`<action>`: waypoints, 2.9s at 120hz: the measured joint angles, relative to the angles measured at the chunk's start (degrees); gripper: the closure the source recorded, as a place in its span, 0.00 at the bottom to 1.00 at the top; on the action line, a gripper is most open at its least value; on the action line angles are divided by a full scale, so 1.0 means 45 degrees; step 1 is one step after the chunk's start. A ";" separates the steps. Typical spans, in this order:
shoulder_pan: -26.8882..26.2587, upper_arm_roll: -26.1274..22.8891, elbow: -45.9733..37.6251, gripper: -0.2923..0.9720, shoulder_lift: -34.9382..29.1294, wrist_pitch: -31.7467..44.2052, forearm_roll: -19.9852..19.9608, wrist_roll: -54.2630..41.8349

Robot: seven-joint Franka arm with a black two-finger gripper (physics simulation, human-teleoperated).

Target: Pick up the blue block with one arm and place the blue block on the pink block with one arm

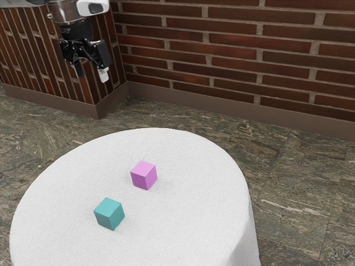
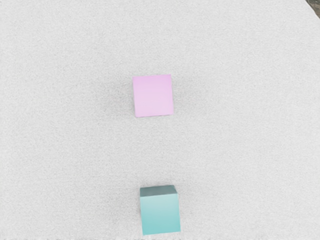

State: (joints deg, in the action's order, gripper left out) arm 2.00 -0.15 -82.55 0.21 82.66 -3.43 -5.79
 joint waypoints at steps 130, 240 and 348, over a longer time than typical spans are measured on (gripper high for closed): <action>-0.1468 -0.1713 0.2346 0.23 0.0367 -0.1764 0.0180 -0.0045; 0.0107 -0.0196 -1.3344 0.23 -0.3941 0.9231 0.1269 0.0032; -0.0428 -0.0486 -1.4583 0.23 -0.1416 1.3106 0.0946 -0.0062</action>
State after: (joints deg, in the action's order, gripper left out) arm 0.08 -2.33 -148.17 -6.17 141.64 0.83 -6.07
